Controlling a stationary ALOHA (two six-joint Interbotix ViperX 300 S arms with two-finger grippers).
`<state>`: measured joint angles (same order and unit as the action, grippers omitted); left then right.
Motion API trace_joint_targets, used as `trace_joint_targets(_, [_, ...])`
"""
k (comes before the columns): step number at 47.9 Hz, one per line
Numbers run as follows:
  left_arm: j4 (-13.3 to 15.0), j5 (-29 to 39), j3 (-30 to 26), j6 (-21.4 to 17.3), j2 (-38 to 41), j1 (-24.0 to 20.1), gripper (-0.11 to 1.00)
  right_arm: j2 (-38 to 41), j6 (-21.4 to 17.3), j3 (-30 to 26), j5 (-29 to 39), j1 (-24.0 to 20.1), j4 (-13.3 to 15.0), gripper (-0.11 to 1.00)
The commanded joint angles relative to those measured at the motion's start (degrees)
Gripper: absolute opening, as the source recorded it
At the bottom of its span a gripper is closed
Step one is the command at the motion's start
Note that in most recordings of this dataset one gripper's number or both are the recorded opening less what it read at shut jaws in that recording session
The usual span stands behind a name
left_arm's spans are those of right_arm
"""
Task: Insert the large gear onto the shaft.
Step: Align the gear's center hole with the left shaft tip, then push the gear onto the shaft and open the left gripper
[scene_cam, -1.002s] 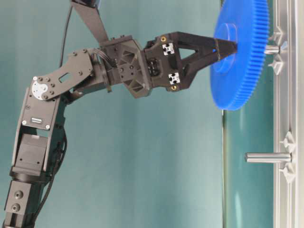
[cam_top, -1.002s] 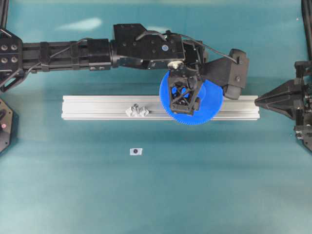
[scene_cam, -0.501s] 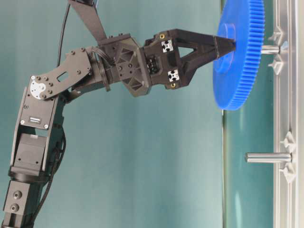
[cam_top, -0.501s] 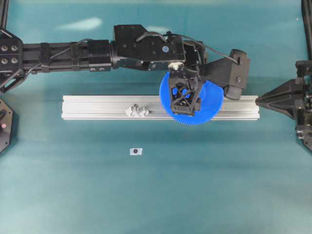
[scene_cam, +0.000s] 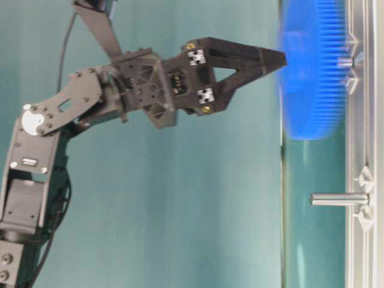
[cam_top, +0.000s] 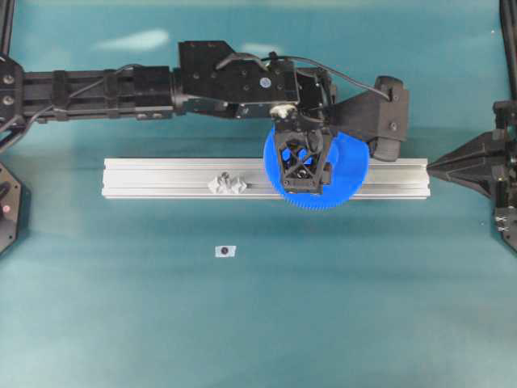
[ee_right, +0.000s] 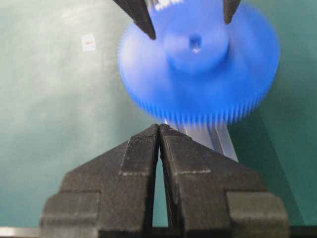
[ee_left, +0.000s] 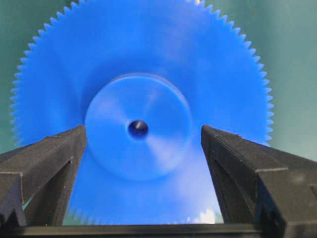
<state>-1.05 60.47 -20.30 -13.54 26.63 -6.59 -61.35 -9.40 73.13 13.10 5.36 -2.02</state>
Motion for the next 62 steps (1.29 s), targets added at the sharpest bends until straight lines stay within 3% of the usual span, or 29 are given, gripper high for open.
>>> trace_joint_targets(1, [-0.09,-0.35,-0.70,0.09,-3.34,0.35,0.89,0.35,-0.70,-1.14,-0.26,0.09,0.09,0.12])
trace_joint_targets(48, [-0.09,0.00,-1.05,0.35,-3.43,0.35,0.89,0.35,-0.70,-1.05,-0.26,0.09,0.09,0.12])
trace_joint_targets(62, [-0.09,0.09,-1.49,2.29,-4.66,0.70,0.89,0.26,-0.70,-0.97,-0.26,0.09,0.09,0.12])
